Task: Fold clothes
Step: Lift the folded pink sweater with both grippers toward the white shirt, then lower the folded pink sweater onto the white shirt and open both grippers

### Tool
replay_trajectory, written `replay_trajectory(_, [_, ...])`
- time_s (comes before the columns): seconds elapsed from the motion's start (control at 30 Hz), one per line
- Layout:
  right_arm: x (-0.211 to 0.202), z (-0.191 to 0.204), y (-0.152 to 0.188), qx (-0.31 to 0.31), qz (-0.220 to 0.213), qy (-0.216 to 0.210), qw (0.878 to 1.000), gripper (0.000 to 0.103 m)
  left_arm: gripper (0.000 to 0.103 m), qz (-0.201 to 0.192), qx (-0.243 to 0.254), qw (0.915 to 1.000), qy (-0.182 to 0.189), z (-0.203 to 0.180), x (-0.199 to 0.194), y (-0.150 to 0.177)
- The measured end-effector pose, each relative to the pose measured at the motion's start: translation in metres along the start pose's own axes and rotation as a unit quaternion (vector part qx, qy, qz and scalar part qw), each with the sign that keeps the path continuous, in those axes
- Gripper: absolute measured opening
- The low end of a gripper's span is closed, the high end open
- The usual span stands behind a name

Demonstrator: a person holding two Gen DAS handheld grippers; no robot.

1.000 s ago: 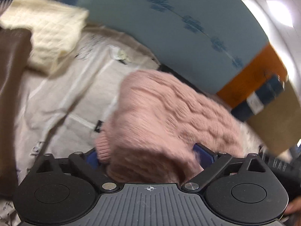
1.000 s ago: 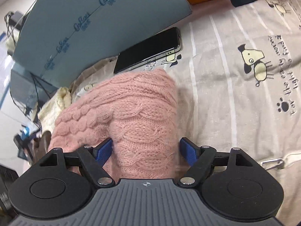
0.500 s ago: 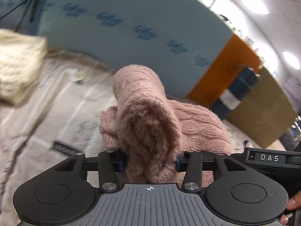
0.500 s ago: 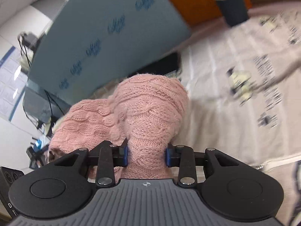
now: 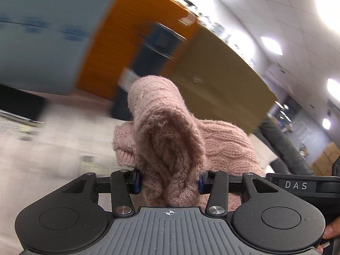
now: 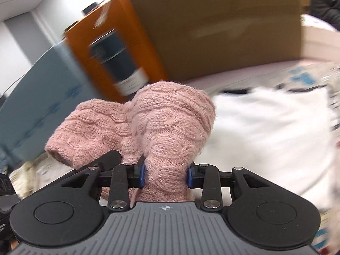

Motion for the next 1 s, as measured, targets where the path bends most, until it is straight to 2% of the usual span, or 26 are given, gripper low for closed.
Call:
replay_trajectory(0.2, [-0.017, -0.078, -0.021, 0.028, -0.014, 0.037, 0.999, 0.032, 0.044, 0.026, 0.03, 0.9987, 0.033, -0.052, 0.065, 0.005])
replay_trajectory(0.3, [-0.014, -0.108, -0.027, 0.041, -0.006, 0.051, 0.998, 0.035, 0.048, 0.044, 0.043, 0.9978, 0.025, -0.066, 0.092, 0.01])
replay_trajectory(0.37, [-0.007, -0.123, -0.03, 0.047, 0.003, 0.064, 0.997, 0.038, 0.053, 0.051, 0.058, 0.997, 0.001, -0.072, 0.106, 0.015])
replay_trajectory(0.4, [-0.004, -0.126, -0.031, 0.048, 0.006, 0.073, 0.996, 0.045, 0.055, 0.049, 0.067, 0.9964, -0.016, -0.074, 0.109, 0.017])
replay_trajectory(0.43, [-0.002, -0.128, -0.032, 0.048, 0.01, 0.082, 0.995, 0.053, 0.063, 0.047, 0.072, 0.9959, -0.03, -0.076, 0.11, 0.019])
replay_trajectory(0.47, [0.0, -0.131, -0.033, 0.049, 0.013, 0.091, 0.995, 0.056, 0.072, 0.039, 0.069, 0.9962, -0.037, -0.075, 0.106, 0.02])
replay_trajectory(0.53, [-0.002, -0.133, -0.032, 0.044, -0.004, 0.11, 0.993, 0.069, 0.082, 0.008, 0.062, 0.9969, -0.048, -0.07, 0.094, 0.018])
replay_trajectory(0.63, [0.003, -0.139, -0.033, 0.048, -0.001, 0.12, 0.992, 0.071, 0.091, -0.028, 0.063, 0.9947, -0.077, -0.065, 0.087, 0.008])
replay_trajectory(0.73, [0.008, -0.144, -0.033, 0.052, 0.002, 0.128, 0.99, 0.076, 0.092, -0.02, 0.087, 0.9857, -0.142, -0.062, 0.095, 0.003])
replay_trajectory(0.8, [0.013, -0.146, -0.034, 0.052, 0.005, 0.133, 0.99, 0.079, 0.092, 0.014, 0.108, 0.9779, -0.178, -0.056, 0.114, 0.002])
replay_trajectory(0.87, [0.019, -0.146, -0.034, 0.048, 0.009, 0.138, 0.989, 0.082, 0.098, 0.027, 0.127, 0.9719, -0.196, -0.052, 0.125, 0.007])
replay_trajectory(1.0, [0.024, -0.143, -0.03, 0.04, 0.005, 0.154, 0.987, 0.084, 0.099, 0.023, 0.154, 0.9649, -0.212, -0.056, 0.124, 0.008])
Point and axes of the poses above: each gripper's, at about its wrist camera, not at the fingertips, and x roughly the way its jaws point, z to its left, y to its underside, the point moved 2 cm from there along x, roughly the way its jaws point, and after that the axes turned 12 degrees about z, right-handed, at the moved point
